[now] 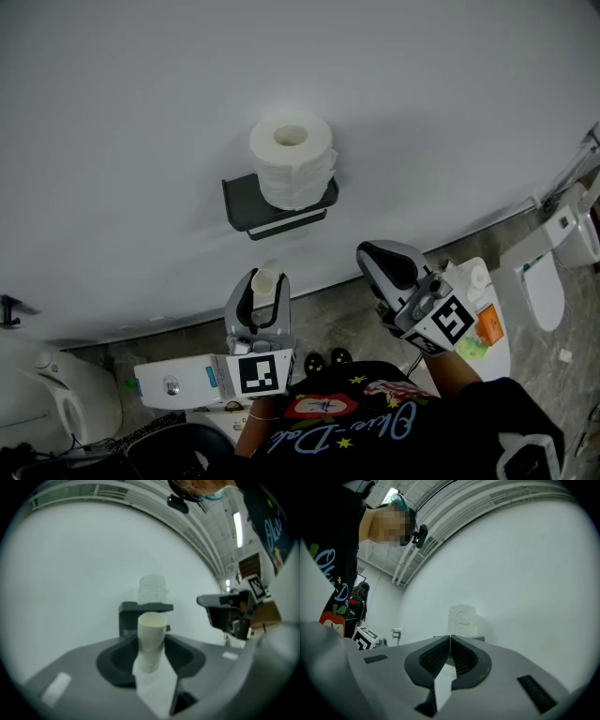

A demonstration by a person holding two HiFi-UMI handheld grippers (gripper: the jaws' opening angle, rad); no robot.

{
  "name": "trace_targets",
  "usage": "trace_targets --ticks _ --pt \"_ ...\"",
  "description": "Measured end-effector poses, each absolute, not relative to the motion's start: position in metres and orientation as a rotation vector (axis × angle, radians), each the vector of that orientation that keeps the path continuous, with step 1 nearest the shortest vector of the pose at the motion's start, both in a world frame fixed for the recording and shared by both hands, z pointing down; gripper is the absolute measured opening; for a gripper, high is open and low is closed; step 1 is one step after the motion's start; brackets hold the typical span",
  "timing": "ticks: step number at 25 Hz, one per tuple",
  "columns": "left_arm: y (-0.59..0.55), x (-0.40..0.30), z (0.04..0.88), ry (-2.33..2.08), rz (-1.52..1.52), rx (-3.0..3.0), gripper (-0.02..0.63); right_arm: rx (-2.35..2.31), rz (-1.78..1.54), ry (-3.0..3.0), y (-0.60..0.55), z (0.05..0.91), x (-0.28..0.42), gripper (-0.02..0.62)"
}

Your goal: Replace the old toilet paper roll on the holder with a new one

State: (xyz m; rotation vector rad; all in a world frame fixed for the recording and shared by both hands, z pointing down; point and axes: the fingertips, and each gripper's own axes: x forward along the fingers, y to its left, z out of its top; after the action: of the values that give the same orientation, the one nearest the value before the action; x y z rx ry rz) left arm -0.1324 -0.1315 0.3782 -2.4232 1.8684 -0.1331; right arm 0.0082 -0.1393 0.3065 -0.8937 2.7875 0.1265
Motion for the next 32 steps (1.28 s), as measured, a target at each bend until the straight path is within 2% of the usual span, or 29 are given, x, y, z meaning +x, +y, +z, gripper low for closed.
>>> trace_targets --ticks 5,11,14,19,22,32 --pt "-0.135 -0.131 0.372 1.85 -0.059 -2.416 0.173 -0.612 0.402 2.989 -0.155 0.257 -0.009 0.014" --pt "-0.133 -0.13 0.371 1.831 -0.018 -2.433 0.173 -0.382 0.981 3.207 -0.17 0.201 -0.037 0.02" --pt "-0.134 -0.132 0.372 1.833 -0.017 -2.437 0.173 -0.23 1.239 3.302 -0.178 0.192 -0.057 0.114" --pt "-0.131 -0.14 0.369 1.849 -0.016 -2.432 0.173 0.049 1.55 3.514 -0.195 0.206 -0.073 0.177" --pt "-0.13 -0.143 0.37 1.859 -0.005 -2.449 0.173 0.186 1.656 3.615 -0.204 0.215 -0.078 0.216" --pt "-0.127 -0.149 0.377 1.88 -0.011 -2.459 0.175 0.425 1.575 3.843 -0.212 0.237 -0.085 0.215"
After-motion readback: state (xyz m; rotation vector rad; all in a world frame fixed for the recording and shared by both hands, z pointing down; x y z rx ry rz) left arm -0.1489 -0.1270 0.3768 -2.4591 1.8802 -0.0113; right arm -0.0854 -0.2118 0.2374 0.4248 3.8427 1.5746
